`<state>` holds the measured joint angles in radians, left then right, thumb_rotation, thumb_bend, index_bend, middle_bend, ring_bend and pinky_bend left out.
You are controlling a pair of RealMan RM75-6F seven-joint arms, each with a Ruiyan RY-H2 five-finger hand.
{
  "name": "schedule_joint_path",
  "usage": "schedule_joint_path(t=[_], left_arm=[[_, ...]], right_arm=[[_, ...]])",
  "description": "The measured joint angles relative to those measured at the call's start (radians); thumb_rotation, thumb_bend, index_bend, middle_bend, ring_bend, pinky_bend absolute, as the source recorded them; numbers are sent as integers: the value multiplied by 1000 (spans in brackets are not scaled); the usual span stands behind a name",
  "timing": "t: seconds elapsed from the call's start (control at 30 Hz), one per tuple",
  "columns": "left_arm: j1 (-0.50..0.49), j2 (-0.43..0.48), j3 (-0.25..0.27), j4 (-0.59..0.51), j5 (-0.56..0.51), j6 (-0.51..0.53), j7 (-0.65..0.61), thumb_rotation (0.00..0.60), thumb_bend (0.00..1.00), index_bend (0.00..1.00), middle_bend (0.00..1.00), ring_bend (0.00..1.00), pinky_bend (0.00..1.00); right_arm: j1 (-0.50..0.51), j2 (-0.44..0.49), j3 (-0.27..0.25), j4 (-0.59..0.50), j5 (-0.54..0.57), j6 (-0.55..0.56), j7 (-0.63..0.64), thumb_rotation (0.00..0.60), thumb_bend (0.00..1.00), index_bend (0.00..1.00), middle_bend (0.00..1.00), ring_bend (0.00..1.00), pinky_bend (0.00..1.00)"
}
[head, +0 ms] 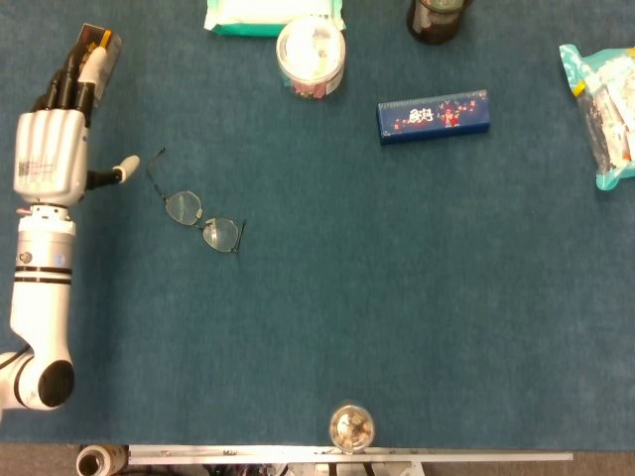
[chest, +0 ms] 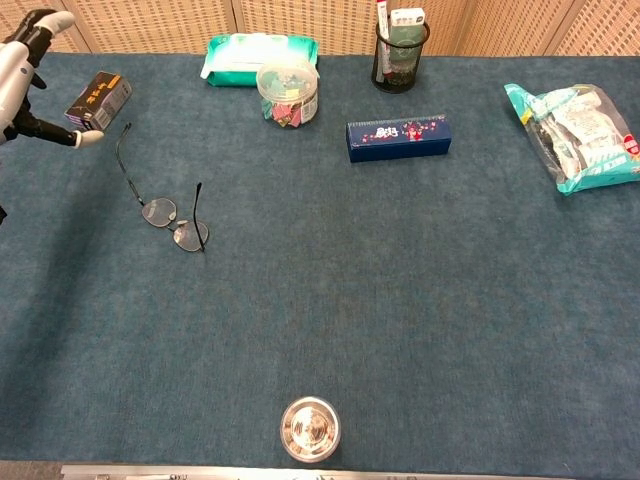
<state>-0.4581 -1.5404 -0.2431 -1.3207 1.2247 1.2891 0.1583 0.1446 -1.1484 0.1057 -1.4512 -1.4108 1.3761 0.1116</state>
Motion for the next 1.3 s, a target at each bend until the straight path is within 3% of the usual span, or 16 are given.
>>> schedule_joint_path(t=[0.43, 1.3], left_arm=[[-49, -25, -22, 54, 1, -49, -28, 600, 36, 0, 0, 131, 324], [-22, -5, 23, -81, 58, -3, -40, 600, 36, 0, 0, 131, 324]], right_arm=[[-2, -5, -2, 3, 3, -4, -1, 600, 221, 435, 390, 342, 579], [-4, -8, -1, 5, 3, -4, 4, 600, 221, 435, 390, 342, 579]])
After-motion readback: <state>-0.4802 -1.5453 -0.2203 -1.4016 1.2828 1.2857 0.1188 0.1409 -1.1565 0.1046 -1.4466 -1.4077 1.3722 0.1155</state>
